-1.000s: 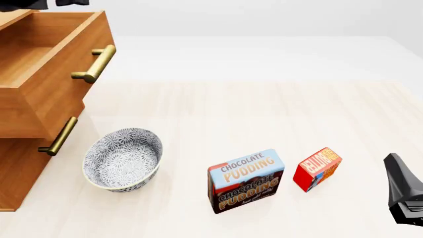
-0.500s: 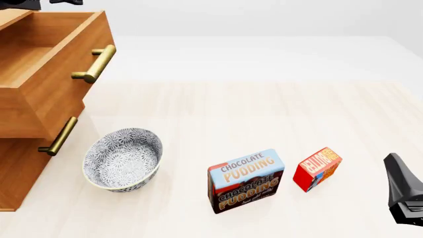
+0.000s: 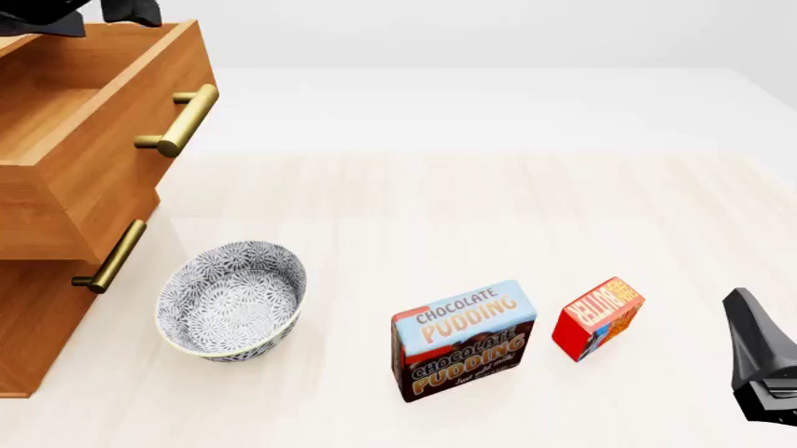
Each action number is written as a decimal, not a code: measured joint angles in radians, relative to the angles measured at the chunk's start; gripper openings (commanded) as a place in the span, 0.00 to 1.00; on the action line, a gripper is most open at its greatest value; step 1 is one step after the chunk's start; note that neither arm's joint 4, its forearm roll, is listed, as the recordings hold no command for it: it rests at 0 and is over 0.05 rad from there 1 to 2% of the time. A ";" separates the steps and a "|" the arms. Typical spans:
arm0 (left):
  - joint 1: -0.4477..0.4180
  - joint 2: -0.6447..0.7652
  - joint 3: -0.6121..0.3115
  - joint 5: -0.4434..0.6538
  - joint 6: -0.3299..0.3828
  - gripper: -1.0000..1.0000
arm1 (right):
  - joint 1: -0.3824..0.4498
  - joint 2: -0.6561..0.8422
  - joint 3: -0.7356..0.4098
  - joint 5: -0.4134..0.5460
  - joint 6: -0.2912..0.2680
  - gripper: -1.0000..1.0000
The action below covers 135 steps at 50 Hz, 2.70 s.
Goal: Put the butter at the back in the top drawer of the cabinet and close it.
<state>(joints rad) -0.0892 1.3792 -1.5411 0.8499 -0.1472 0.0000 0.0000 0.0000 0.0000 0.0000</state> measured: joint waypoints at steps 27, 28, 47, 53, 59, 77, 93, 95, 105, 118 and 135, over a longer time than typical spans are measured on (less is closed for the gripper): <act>-0.013 0.048 0.047 -0.043 -0.019 1.00 | 0.000 0.000 0.000 0.000 0.000 1.00; -0.013 0.049 0.049 -0.044 -0.020 1.00 | 0.000 0.000 0.000 0.000 0.000 1.00; -0.022 0.072 0.081 -0.072 -0.033 1.00 | 0.000 0.000 0.000 0.000 0.000 1.00; -0.022 0.079 0.090 -0.081 -0.036 1.00 | 0.000 0.000 0.000 0.000 0.000 1.00; -0.025 0.087 0.100 -0.092 -0.042 1.00 | 0.000 0.000 0.000 0.000 0.000 1.00; -0.034 0.109 0.126 -0.121 -0.058 1.00 | 0.000 0.000 0.000 0.000 0.000 1.00; -0.039 0.106 0.134 -0.136 -0.064 1.00 | 0.000 0.000 0.000 0.000 0.000 1.00; -0.040 0.106 0.135 -0.137 -0.065 1.00 | 0.000 0.000 0.000 0.000 0.000 1.00; -0.047 0.106 0.136 -0.141 -0.065 1.00 | 0.000 0.000 0.000 0.000 0.000 1.00; -0.061 0.107 0.136 -0.143 -0.063 1.00 | 0.000 0.000 0.000 0.000 0.000 1.00; -0.081 0.110 0.133 -0.143 -0.071 1.00 | 0.000 0.000 0.000 0.000 0.000 1.00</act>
<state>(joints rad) -0.1705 1.4890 -1.4079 0.7066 -0.2184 0.0000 0.0000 0.0000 0.0000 0.0000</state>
